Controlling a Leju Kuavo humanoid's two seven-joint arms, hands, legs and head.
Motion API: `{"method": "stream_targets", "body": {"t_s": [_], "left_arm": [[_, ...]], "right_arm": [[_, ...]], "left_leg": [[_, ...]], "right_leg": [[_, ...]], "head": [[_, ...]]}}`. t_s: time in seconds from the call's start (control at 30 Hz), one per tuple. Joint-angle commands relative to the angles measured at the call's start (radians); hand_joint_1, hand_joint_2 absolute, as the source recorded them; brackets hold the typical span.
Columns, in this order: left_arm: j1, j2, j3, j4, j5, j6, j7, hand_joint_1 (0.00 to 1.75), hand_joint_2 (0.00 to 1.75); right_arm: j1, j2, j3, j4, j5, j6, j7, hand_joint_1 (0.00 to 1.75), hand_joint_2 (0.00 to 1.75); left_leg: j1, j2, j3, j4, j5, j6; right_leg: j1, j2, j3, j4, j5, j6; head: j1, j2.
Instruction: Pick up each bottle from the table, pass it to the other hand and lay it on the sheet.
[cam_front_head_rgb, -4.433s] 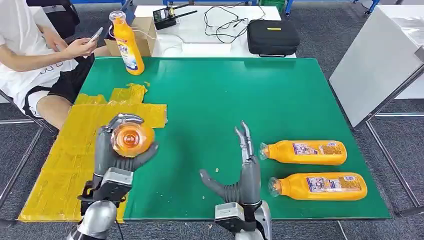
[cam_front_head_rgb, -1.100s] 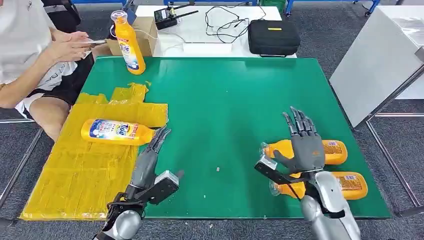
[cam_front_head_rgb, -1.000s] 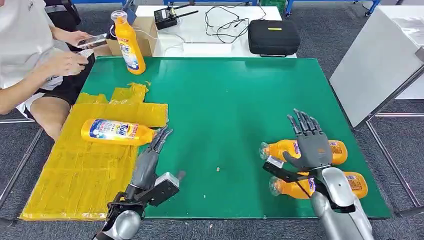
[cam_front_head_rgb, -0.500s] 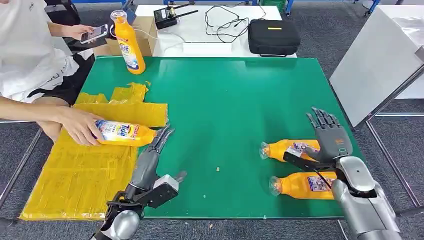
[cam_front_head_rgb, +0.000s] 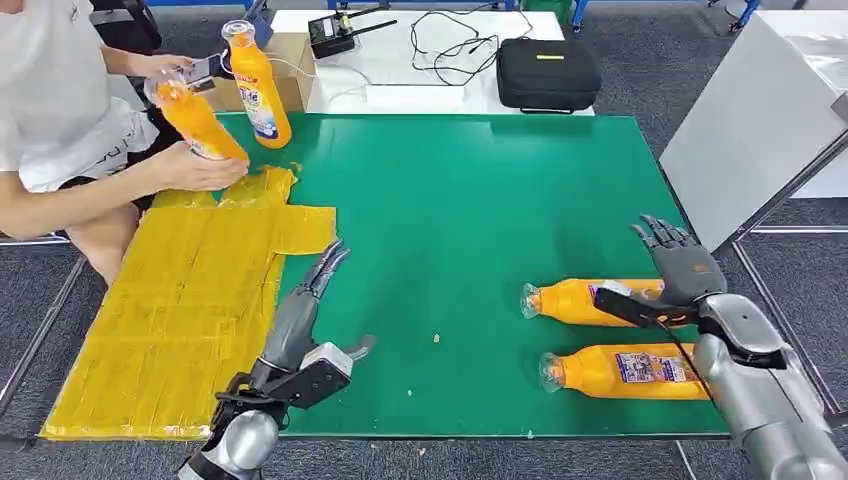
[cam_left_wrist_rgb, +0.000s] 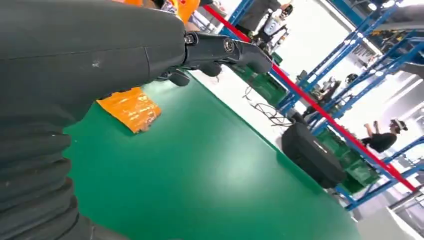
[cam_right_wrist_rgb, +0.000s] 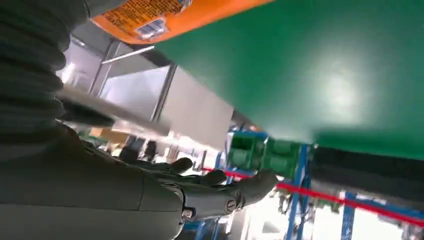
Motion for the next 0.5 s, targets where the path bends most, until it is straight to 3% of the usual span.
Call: {"method": "stream_targets", "body": {"t_s": [0.03,0.5], "left_arm": [[-0.061,0.023,-0.041,0.091,0.034,0.003,-0.022,0.0,1.75],[-0.071,0.023,-0.046,0.109,0.048,0.002,-0.034,0.0,1.75]], "right_arm": [[-0.065,-0.042,0.136,0.206,-0.073,0.09,-0.07,0.0,1.75],[-0.052,-0.069,0.156,0.202,-0.123,0.134,-0.108,0.0,1.75]], "left_leg": [[0.001,0.001,0.003,-0.001,0.0,-0.001],[0.0,0.001,0.003,0.0,0.003,0.003]], "right_leg": [[0.001,-0.001,0.005,-0.002,0.0,0.0],[0.0,0.0,0.004,-0.003,0.003,0.004]], "head": [[0.0,0.0],[0.0,0.0]]}}
